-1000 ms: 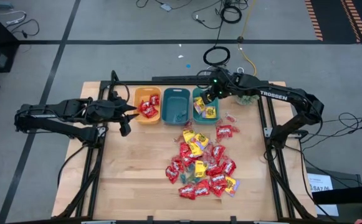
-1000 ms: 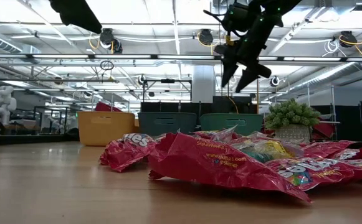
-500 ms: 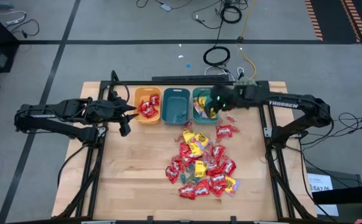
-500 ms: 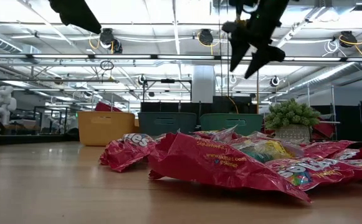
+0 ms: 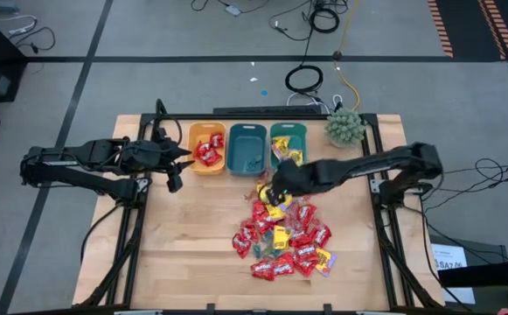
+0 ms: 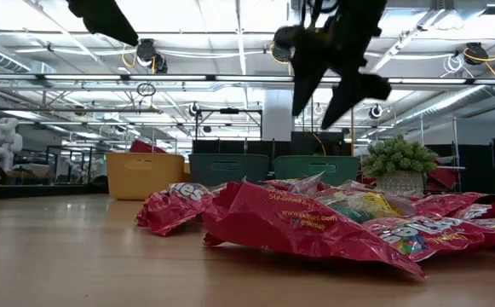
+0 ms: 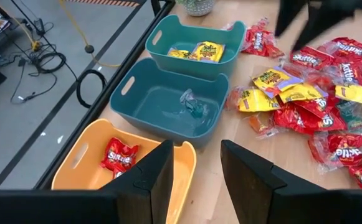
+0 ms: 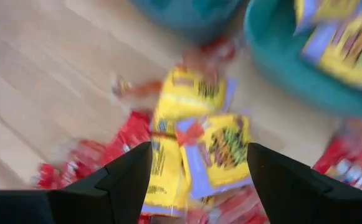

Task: Sort candy
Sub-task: Put the yellow candy into the green bin

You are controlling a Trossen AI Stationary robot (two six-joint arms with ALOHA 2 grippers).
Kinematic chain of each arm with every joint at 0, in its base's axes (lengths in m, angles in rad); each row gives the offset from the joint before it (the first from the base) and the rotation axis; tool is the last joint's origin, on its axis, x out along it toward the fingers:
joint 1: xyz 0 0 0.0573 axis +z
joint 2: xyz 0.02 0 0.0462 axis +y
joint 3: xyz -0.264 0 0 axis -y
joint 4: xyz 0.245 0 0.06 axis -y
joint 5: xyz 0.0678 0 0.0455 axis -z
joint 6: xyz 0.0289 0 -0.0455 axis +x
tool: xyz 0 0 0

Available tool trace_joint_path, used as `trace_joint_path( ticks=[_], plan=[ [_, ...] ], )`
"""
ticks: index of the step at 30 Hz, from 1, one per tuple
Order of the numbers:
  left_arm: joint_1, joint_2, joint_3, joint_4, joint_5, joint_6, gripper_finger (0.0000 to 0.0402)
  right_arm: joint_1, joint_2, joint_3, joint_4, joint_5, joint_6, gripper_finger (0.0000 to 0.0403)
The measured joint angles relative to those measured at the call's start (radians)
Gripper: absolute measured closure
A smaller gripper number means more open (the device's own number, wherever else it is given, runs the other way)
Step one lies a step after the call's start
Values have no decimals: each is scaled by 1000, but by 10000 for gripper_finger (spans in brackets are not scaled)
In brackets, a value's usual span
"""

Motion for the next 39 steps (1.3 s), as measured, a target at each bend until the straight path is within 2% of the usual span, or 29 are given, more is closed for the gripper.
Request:
trace_joint_path(
  ticks=[12, 15, 19, 25, 27, 35, 39],
  plan=[
    [0, 0, 0, 0, 5, 0, 257, 13, 282, 0, 8, -63, 137, 152],
    [0, 0, 0, 0, 5, 0, 257, 12, 312, 2, 12, -66, 148, 179],
    [0, 0, 0, 0, 5, -1, 257, 19, 318, 3, 6, -61, 149, 245],
    [0, 0, 0, 1, 5, -1, 257, 19, 255, -3, -10, -85, 149, 370],
    [0, 0, 0, 1, 5, -1, 257, 20, 215, -3, -15, -87, 149, 392],
    [0, 0, 0, 1, 5, -1, 257, 22, -3, -2, -103, -72, 209, 389],
    [0, 0, 0, 0, 5, -1, 257, 18, -123, -2, -103, 26, 204, 399]
  ],
)
